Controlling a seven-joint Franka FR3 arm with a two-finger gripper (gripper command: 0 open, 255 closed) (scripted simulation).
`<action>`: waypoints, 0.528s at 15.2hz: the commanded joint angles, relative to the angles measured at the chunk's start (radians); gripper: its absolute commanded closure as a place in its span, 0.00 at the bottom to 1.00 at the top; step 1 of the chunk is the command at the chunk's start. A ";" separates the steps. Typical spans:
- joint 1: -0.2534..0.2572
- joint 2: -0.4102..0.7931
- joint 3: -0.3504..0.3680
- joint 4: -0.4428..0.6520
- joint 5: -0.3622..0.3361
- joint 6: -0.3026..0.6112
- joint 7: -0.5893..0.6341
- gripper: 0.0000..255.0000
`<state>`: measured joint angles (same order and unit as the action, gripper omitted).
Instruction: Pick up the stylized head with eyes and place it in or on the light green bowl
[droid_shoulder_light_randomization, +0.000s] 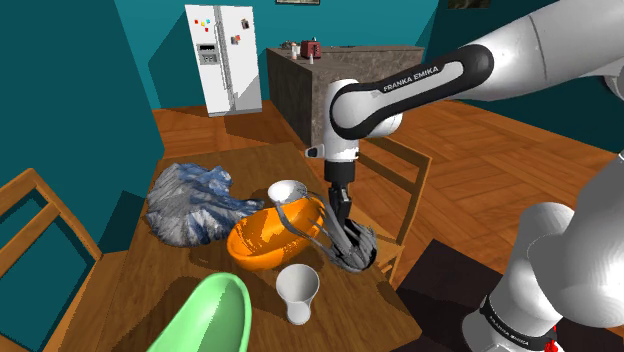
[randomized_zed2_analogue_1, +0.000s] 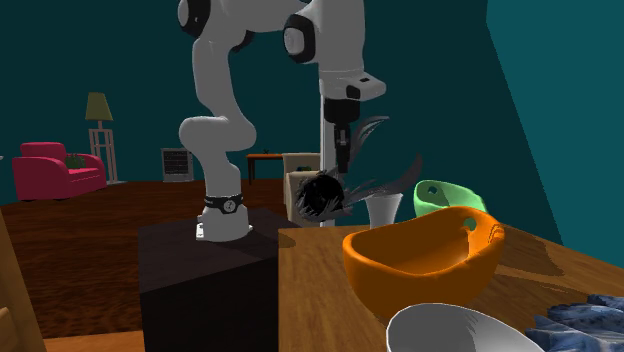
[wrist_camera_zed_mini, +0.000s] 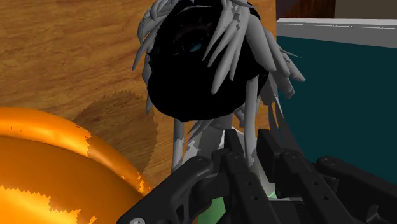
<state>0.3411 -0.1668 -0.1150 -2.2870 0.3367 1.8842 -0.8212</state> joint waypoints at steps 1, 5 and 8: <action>-0.001 -0.012 0.000 0.018 -0.004 -0.027 0.010 1.00; -0.002 -0.031 -0.001 0.053 -0.012 -0.078 0.028 1.00; -0.003 -0.043 -0.001 0.081 -0.016 -0.116 0.040 1.00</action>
<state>0.3392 -0.2049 -0.1152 -2.2171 0.3226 1.7824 -0.7841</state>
